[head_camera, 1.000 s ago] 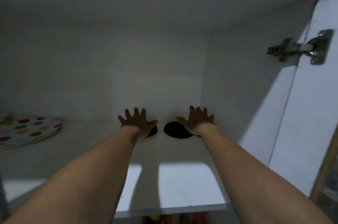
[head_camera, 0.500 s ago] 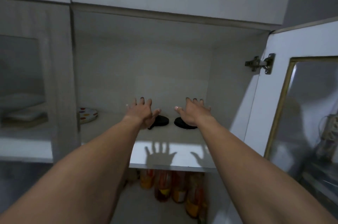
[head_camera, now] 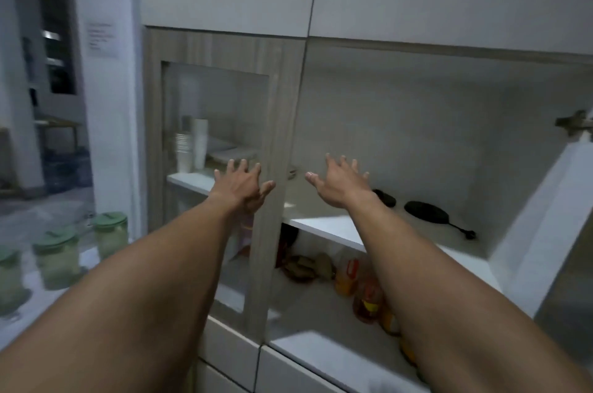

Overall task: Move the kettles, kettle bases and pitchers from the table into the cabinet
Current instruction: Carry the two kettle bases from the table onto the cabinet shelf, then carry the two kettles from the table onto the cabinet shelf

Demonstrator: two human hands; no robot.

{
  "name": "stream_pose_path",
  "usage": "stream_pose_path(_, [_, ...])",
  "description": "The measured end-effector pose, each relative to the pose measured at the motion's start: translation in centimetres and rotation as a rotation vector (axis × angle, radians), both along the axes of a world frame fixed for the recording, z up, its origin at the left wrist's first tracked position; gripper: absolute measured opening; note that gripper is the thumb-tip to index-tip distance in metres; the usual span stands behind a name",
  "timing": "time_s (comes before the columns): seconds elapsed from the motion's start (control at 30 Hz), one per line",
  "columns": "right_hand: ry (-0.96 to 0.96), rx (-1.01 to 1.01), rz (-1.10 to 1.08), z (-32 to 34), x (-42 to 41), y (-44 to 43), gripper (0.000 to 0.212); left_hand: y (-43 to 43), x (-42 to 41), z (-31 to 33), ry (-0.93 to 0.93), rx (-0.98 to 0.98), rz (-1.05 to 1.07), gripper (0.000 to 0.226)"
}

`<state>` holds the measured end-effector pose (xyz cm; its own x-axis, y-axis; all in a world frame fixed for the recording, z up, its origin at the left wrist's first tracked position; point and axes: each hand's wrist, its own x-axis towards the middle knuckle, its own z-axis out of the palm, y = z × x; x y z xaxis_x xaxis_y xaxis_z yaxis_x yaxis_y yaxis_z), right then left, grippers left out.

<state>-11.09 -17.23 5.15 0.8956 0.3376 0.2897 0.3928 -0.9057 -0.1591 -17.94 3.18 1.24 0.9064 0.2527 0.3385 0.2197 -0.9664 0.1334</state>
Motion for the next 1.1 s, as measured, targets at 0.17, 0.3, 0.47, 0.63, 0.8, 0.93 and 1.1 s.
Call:
stream_pose_path(0.17, [0.019,-0.005,0.199,-0.6,-4.8,9.8,0.084,7.0,-8.6,-0.5,0.015,-0.001,0.188,0.072])
stream_pose_path(0.3, [0.015,-0.014,0.364,-1.2,-9.2,17.6,0.081,12.4,-15.3,-0.8,0.026,-0.025,0.339,0.071])
stream_pose_path(0.47, [0.018,-0.027,0.552,-2.6,-16.6,27.2,0.081,19.2,-24.8,-1.7,0.050,-0.055,0.548,0.073])
stream_pose_path(0.63, [0.098,-0.016,0.713,-4.6,-23.9,35.0,0.082,24.6,-33.2,-3.2,0.034,-0.077,0.697,0.073])
stream_pose_path(0.8, [0.146,-0.023,0.826,-7.4,-31.7,42.5,0.083,29.4,-42.1,-5.7,0.011,-0.154,0.798,0.069])
stream_pose_path(0.93, [0.159,-0.014,0.872,-9.9,-34.9,45.5,0.081,31.3,-45.8,-8.8,0.027,-0.184,0.853,0.070])
stream_pose_path(1.1, [0.212,-0.057,0.936,-15.2,-38.9,48.5,0.082,32.9,-50.6,-14.2,0.031,-0.236,0.936,0.074])
